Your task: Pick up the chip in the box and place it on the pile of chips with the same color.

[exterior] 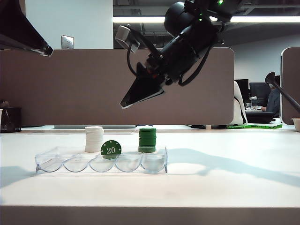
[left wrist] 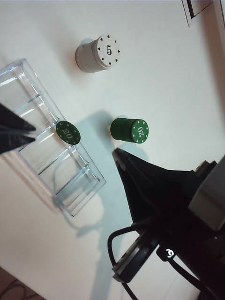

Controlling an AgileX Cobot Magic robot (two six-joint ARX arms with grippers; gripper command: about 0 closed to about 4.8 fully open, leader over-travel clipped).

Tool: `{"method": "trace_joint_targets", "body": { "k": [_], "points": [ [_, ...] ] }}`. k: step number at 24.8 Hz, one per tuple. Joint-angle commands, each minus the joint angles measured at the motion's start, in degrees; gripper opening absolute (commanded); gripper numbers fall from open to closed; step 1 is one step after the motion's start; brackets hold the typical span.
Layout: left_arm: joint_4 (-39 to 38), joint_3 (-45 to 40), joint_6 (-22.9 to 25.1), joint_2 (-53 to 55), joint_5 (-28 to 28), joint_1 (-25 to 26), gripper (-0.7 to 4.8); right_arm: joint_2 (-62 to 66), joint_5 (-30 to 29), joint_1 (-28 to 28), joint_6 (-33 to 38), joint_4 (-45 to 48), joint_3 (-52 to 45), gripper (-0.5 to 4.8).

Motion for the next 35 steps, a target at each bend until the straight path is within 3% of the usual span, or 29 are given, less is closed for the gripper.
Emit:
{"method": "trace_joint_targets", "body": {
  "k": [1,9,16,21,26,29,35],
  "points": [
    [-0.1,0.3,0.7,0.0,0.4,-0.1,-0.06,0.1,-0.9,0.0,-3.3,0.9,0.2,-0.04],
    [-0.4,0.3,0.7,0.0,0.6,-0.1,-0.06,1.8,-2.2,-0.1,-3.5,4.0,0.2,-0.03],
    [-0.9,0.2,0.8,0.0,1.4,-0.1,-0.06,2.7,-5.0,0.0,-2.8,1.4,0.2,-0.03],
    [-1.0,0.2,1.0,0.0,1.4,-0.1,-0.06,2.7,-5.0,0.0,-2.8,0.5,0.2,1.23],
    [-1.0,0.2,1.0,0.0,1.4,-0.1,-0.06,2.7,-5.0,0.0,-2.8,0.3,0.2,1.33],
    [-1.0,0.2,1.0,0.0,1.4,-0.1,-0.06,2.7,-5.6,0.1,-2.8,0.3,0.2,1.82],
    [-1.2,0.2,1.0,0.0,1.3,-0.1,-0.06,2.7,-5.6,0.2,-2.8,-1.6,0.2,1.82]
  ]
}}
